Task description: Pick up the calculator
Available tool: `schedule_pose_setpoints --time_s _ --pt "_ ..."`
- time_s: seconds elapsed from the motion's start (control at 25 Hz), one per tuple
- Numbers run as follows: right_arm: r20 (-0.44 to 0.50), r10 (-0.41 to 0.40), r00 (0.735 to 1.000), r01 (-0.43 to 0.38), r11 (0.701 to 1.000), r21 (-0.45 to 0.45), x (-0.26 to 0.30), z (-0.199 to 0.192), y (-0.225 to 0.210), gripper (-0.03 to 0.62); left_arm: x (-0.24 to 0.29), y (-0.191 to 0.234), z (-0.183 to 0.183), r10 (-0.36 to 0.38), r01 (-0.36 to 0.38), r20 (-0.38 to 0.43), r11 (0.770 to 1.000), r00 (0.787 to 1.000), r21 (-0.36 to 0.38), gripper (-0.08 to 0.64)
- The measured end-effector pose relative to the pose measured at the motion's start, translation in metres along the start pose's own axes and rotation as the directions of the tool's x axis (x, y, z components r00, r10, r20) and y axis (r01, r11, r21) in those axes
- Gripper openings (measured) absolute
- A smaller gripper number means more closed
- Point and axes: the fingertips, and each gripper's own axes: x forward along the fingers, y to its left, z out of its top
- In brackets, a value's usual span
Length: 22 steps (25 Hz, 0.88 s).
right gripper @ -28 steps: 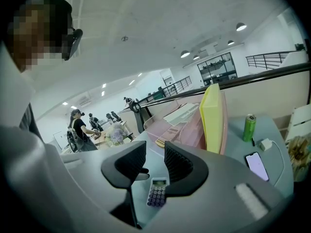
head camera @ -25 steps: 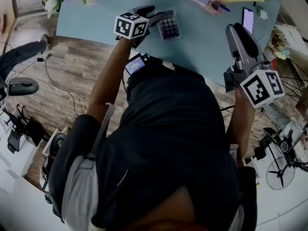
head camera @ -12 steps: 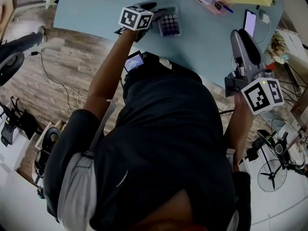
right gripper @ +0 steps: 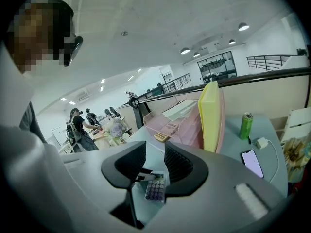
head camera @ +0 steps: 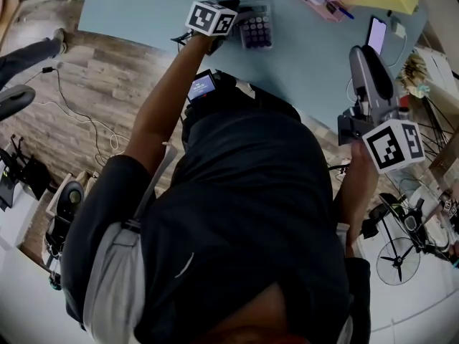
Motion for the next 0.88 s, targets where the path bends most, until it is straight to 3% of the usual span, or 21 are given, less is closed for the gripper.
schedule_pose_setpoints --time_s 0.28,0.56,0.88 --pt "-0.003 0.003 1.0 -0.003 1.0 -0.009 0.005 -0.003 0.004 0.118 0.009 -0.002 -0.002 0.007 -0.007 -0.014 1.0 1.0 -0.004 0.209" --pt "0.015 0.007 1.0 -0.006 1.0 -0.024 0.002 -0.001 0.022 0.118 -0.015 -0.015 0.011 0.005 -0.003 0.074 0.999 0.997 -0.032 0.156" --pt "0.042 0.017 0.999 -0.016 0.999 -0.031 -0.001 0.002 0.028 0.118 -0.038 -0.038 0.024 0.028 -0.038 0.134 0.997 0.991 0.071 0.15"
